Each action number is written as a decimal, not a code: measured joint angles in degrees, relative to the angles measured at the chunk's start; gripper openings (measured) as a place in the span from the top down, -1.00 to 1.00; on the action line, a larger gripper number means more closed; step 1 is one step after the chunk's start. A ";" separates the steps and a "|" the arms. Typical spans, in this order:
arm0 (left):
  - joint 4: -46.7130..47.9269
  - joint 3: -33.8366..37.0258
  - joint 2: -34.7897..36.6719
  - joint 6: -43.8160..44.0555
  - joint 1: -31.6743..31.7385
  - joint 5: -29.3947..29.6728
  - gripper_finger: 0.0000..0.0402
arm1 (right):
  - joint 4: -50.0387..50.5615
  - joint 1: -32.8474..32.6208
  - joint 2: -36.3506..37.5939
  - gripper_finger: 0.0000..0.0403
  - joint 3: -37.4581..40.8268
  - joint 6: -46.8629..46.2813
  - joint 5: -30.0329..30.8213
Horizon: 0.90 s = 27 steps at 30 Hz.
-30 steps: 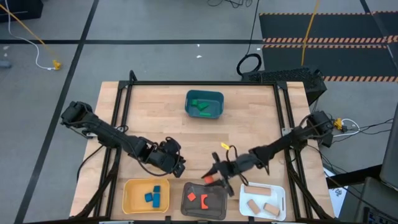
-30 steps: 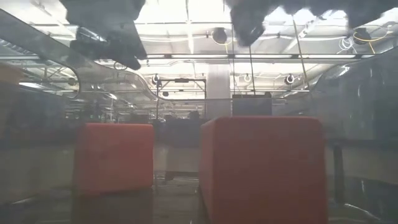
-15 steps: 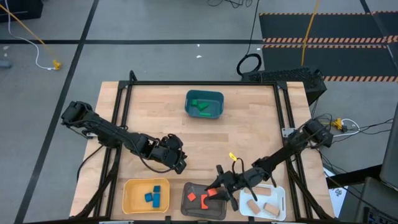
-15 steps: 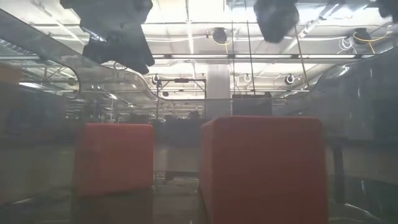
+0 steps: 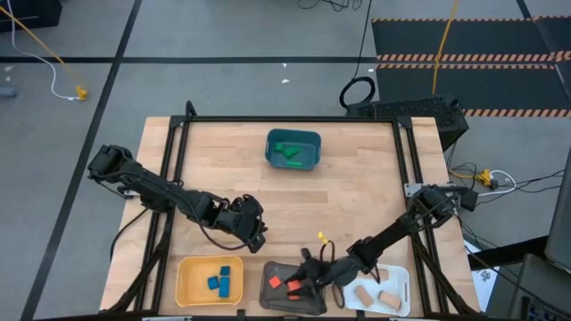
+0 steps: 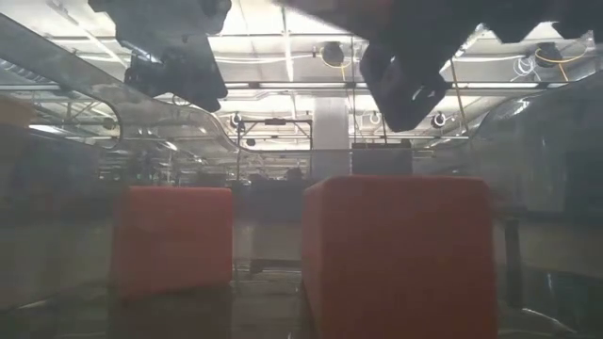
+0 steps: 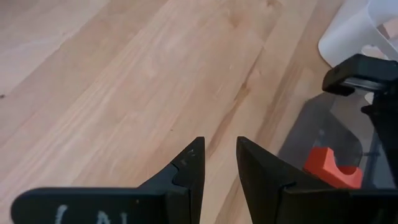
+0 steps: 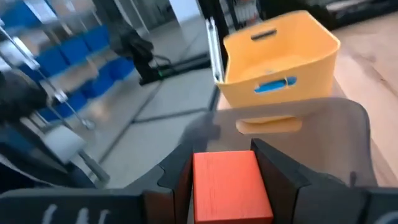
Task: Sort & place blocks by color
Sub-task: Put the orange block into the black bin, then return to Home Position
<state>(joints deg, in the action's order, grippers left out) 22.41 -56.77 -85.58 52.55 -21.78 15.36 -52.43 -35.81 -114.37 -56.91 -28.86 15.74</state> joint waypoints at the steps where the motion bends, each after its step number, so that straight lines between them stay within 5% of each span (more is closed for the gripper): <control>1: 0.00 0.00 0.00 -0.19 0.00 -0.24 0.54 | 2.34 0.01 0.04 0.38 -0.79 0.19 -0.10; 9: 0.02 0.00 0.00 -1.90 0.00 -0.98 0.54 | 8.69 0.04 0.11 0.35 -1.87 3.14 -0.94; 22: 0.02 0.00 0.02 -2.97 0.00 -2.47 0.54 | 9.08 0.38 0.19 -0.11 -1.86 3.63 -0.92; 27: 1.46 0.04 3.33 -5.21 0.00 -3.01 0.54 | 17.25 1.25 4.58 -0.19 -1.83 4.50 -0.94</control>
<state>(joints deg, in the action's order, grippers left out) 23.87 -56.73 -82.25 47.34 -21.78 12.35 -35.18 -34.56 -109.79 -58.74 -24.36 14.80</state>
